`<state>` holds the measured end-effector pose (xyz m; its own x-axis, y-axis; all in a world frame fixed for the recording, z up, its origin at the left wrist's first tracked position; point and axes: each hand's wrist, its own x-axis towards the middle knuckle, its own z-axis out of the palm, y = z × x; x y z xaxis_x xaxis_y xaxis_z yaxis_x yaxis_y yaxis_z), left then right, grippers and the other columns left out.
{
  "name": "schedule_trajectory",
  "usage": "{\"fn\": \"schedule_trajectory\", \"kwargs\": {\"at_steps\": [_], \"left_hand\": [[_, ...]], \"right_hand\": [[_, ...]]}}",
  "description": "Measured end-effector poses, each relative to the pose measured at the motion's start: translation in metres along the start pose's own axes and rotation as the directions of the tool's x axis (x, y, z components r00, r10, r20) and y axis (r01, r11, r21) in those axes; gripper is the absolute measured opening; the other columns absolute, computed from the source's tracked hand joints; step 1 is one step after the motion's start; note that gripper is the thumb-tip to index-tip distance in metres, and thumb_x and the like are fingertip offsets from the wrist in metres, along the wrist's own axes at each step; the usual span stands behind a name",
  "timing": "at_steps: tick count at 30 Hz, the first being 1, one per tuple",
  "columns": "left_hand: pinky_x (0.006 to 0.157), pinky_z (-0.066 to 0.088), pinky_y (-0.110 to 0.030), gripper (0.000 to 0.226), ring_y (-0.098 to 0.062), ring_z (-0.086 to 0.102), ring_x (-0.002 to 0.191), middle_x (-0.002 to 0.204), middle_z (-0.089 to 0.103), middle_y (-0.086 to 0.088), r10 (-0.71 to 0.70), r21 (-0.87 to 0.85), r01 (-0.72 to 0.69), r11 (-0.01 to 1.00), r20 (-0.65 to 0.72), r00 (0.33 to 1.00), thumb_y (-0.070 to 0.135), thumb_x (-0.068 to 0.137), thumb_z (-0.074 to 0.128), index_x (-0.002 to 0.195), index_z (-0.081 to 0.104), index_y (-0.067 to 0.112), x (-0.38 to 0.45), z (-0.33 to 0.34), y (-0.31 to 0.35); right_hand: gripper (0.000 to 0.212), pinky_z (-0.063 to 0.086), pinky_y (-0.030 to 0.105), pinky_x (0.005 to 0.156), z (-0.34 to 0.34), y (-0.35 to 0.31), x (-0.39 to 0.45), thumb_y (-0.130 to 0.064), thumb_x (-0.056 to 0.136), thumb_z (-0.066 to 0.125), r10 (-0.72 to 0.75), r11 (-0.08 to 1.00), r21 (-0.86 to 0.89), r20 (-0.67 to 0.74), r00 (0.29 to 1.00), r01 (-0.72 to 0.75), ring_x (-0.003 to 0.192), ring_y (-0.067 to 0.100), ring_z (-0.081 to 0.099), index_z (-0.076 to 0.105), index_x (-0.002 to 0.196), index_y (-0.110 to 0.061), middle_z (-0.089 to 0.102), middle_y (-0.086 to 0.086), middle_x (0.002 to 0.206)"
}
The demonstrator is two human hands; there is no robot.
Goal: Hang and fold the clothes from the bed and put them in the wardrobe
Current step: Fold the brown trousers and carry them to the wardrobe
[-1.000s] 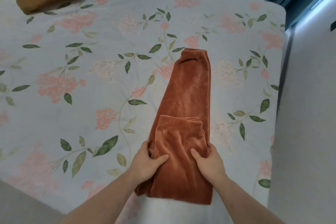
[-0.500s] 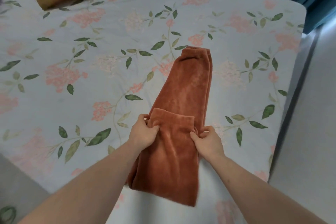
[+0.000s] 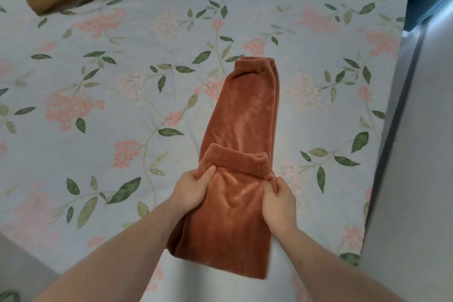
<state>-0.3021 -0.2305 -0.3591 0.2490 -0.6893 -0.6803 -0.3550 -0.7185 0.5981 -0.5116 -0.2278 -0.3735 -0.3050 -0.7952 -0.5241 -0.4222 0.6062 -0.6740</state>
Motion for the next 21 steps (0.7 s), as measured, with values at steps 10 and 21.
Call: {"fn": "schedule_trajectory", "kwargs": {"at_steps": [10, 21], "left_hand": [[0.089, 0.052, -0.035, 0.079, -0.019, 0.067, 0.098, 0.114, 0.07, -0.001, -0.196, -0.032, 0.197, 0.98, 0.041, 0.98, 0.079, 0.073, 0.066, 0.121, 0.063, 0.016, 0.004, -0.01, -0.025], [0.087, 0.058, -0.033, 0.078, -0.011, 0.071, 0.1, 0.114, 0.072, 0.009, -0.286, -0.245, 0.317, 0.916, 0.152, 0.946, 0.063, 0.061, 0.088, 0.124, 0.058, 0.027, -0.071, -0.018, -0.096]], "right_hand": [[0.068, 0.049, 0.036, 0.09, 0.007, 0.009, -0.005, -0.067, 0.075, 0.073, 0.254, 0.967, 0.001, 0.1, 0.962, -0.255, 0.102, 0.025, 0.061, 0.052, 0.114, -0.014, 0.059, 0.005, 0.111], [0.049, 0.052, 0.026, 0.075, -0.003, 0.067, -0.065, -0.038, 0.085, 0.08, 0.323, 0.935, 0.016, 0.38, 0.867, -0.355, 0.092, 0.013, 0.069, 0.063, 0.126, -0.017, 0.071, -0.005, 0.103]]}}
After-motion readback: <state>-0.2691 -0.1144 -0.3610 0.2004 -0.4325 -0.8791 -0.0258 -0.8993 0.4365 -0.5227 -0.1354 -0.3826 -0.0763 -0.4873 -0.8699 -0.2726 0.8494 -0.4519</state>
